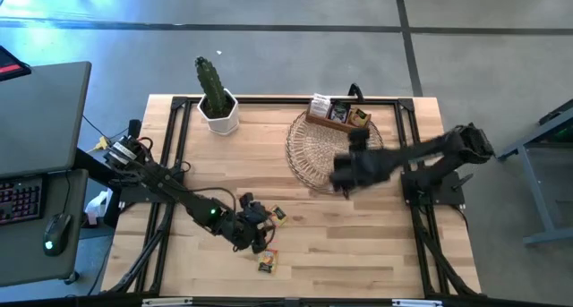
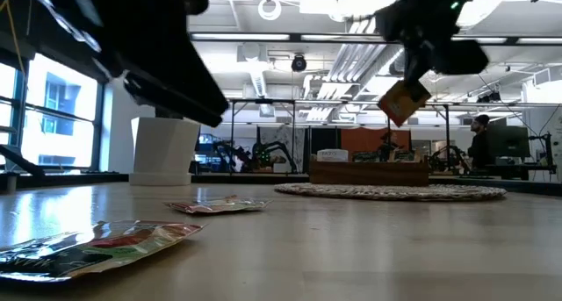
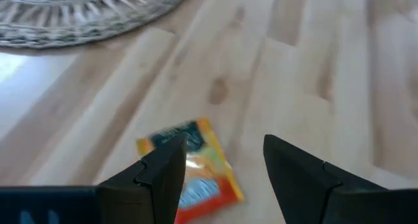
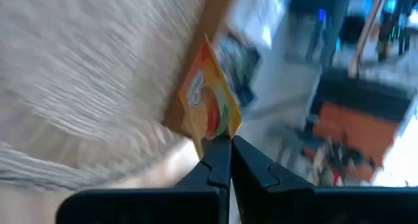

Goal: Pick & Place Tea
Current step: Put the yellow tea bag into the right section of the wooden organizer

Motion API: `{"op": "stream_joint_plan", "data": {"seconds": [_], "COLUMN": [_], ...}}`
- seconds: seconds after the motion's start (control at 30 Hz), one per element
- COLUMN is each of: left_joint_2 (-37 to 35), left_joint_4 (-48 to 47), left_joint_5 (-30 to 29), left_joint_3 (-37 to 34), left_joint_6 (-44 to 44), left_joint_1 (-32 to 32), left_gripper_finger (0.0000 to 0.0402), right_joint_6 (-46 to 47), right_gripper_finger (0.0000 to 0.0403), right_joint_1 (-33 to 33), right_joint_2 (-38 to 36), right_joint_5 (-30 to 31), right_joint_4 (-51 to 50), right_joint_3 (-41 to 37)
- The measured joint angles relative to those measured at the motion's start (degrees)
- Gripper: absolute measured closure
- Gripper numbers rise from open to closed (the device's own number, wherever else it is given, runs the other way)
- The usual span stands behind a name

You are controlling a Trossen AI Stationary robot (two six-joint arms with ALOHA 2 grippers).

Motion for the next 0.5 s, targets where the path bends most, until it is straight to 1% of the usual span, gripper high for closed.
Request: {"op": "stream_joint_plan", "data": {"seconds": [0.1, 0.27, 0.37, 0.43, 0.5], "left_joint_2": [0.0, 0.0, -1.7, -3.3, -4.3], "left_joint_4": [0.0, -0.1, -1.2, -1.5, -2.1], "left_joint_5": [1.0, 5.1, 6.5, 6.8, 7.6], "left_joint_3": [0.0, 0.0, 0.0, 0.0, 0.0], "left_joint_6": [0.3, 0.5, 2.2, 3.4, 4.8], "left_joint_1": [2.9, 8.4, 10.8, 12.1, 13.3], "left_gripper_finger": [0.0199, 0.0199, 0.0199, 0.0199, 0.0199], "right_joint_6": [-5.7, -14.1, -20.0, -24.9, -31.8], "right_gripper_finger": [0.0401, 0.0400, 0.0401, 0.0401, 0.0402], "right_joint_1": [-9.0, -21.6, -26.8, -28.9, -30.4], "right_joint_2": [0.0, 0.0, -0.1, -0.1, -0.1], "right_joint_5": [0.8, -1.0, -0.9, -0.2, -0.6], "right_joint_4": [-0.6, 1.9, 5.6, 11.2, 17.5], "right_joint_3": [0.0, 0.0, 0.0, -0.7, -2.5]}}
